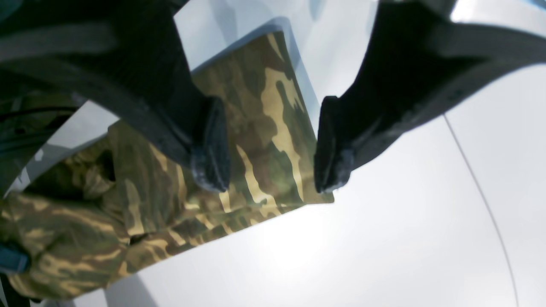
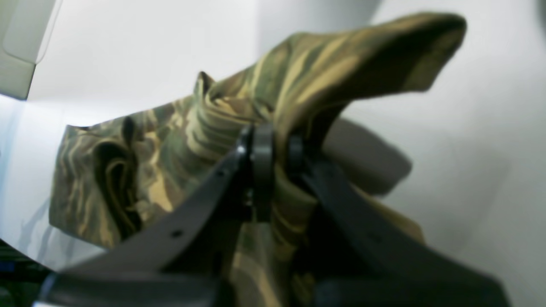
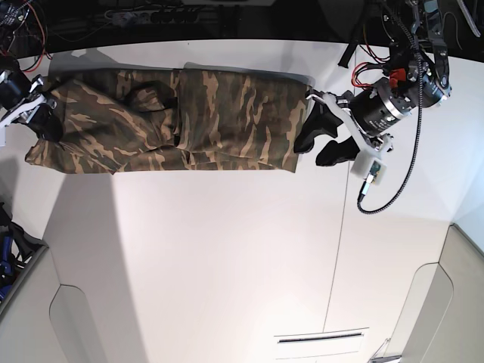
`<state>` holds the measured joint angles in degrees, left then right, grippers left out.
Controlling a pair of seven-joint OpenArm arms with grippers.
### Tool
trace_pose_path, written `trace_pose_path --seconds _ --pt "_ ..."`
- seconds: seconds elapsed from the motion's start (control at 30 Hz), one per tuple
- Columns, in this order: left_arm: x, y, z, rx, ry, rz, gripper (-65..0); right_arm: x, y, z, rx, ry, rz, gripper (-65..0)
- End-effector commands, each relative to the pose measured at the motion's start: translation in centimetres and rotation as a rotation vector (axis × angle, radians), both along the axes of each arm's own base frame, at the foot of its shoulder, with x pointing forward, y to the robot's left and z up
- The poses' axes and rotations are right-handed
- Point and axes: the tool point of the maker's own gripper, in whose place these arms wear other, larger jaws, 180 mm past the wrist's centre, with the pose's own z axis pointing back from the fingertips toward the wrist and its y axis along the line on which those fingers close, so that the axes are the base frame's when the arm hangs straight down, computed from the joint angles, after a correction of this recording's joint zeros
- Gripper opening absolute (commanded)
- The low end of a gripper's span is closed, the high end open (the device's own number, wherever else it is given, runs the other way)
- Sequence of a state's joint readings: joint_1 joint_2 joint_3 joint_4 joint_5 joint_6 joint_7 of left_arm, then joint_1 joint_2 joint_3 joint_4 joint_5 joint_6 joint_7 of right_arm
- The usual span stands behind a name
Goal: Fold the T-shirt properly
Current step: 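Drag the strip with both grippers, right gripper pulling its end inward, then lift the right-held end and fold it over onto the left-held fold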
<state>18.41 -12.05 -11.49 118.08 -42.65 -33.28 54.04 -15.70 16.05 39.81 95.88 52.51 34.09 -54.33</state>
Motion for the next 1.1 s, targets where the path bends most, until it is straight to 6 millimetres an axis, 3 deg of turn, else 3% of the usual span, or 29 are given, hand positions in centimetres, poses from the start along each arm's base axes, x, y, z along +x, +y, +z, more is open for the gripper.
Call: trace_pose_path --seconds 0.0,0.3,0.57,0.7,0.83,1.07 --pt "0.2 -0.3 1.1 -0.02 -0.039 -0.01 -30.4 0.9 -0.4 2.1 -0.019 -0.072 0.006 -65.0" --pt "-1.8 0.3 -2.1 0.041 0.114 -0.039 -30.4 1.7 0.6 5.1 -0.101 -0.149 0.053 -65.0" --pt "-5.1 1.3 -7.6 0.014 0.299 0.004 -30.4 2.5 0.9 5.6 -0.107 -0.146 0.074 -65.0" --pt "-6.2 0.6 -9.9 -0.015 0.374 -0.002 -30.4 3.7 1.7 6.1 -0.108 -0.149 0.108 -65.0" --pt "-7.2 -1.4 -11.4 -0.056 0.408 -0.038 -30.4 4.7 4.2 5.9 -0.096 -0.142 0.185 -65.0" --pt "-8.1 -5.6 -11.4 -0.108 0.411 -0.117 -30.4 5.3 10.1 3.9 -0.132 -0.081 0.368 -65.0"
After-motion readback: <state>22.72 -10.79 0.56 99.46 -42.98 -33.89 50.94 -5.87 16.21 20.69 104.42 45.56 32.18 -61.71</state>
